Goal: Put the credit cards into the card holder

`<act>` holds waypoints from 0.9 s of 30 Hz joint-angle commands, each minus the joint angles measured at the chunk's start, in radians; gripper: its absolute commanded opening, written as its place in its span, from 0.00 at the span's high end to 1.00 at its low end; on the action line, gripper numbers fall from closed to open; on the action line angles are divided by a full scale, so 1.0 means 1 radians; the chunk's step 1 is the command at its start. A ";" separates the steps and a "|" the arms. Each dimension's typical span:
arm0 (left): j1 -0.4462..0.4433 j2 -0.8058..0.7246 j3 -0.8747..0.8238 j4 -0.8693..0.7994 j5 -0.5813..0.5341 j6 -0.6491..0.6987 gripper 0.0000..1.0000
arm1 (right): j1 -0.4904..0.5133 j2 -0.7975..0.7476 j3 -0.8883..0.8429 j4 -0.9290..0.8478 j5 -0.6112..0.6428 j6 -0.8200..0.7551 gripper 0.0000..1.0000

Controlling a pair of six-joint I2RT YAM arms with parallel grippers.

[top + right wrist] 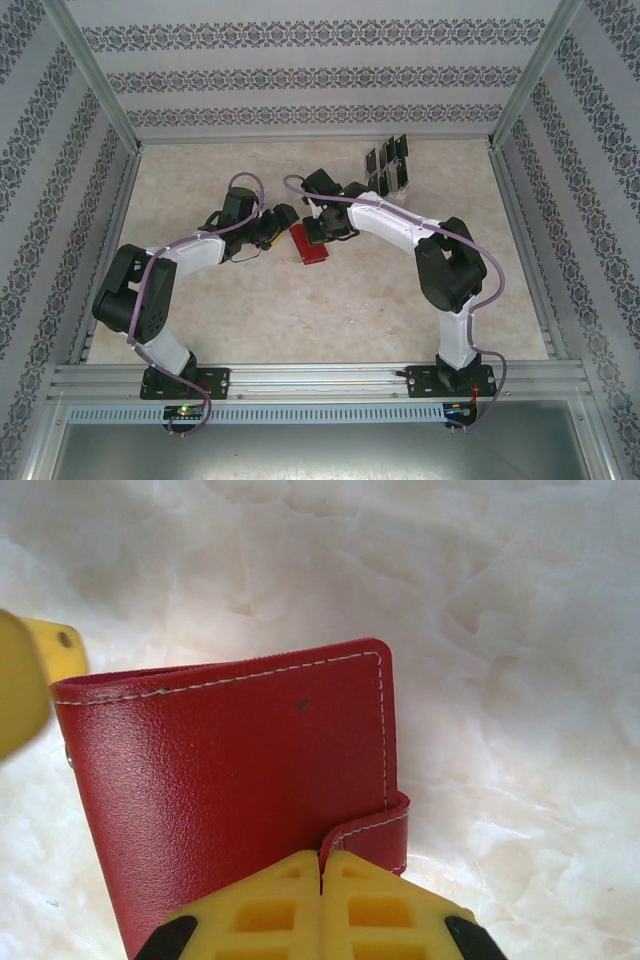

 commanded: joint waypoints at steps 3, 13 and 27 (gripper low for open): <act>-0.030 0.018 -0.025 0.098 0.012 -0.038 0.27 | -0.013 -0.053 -0.009 0.024 -0.029 0.025 1.00; -0.047 0.064 -0.036 0.154 0.021 -0.057 0.64 | -0.016 -0.074 -0.015 0.040 -0.057 0.043 1.00; -0.045 0.077 -0.023 0.158 0.034 -0.011 0.72 | -0.129 -0.287 -0.311 0.200 -0.139 0.154 1.00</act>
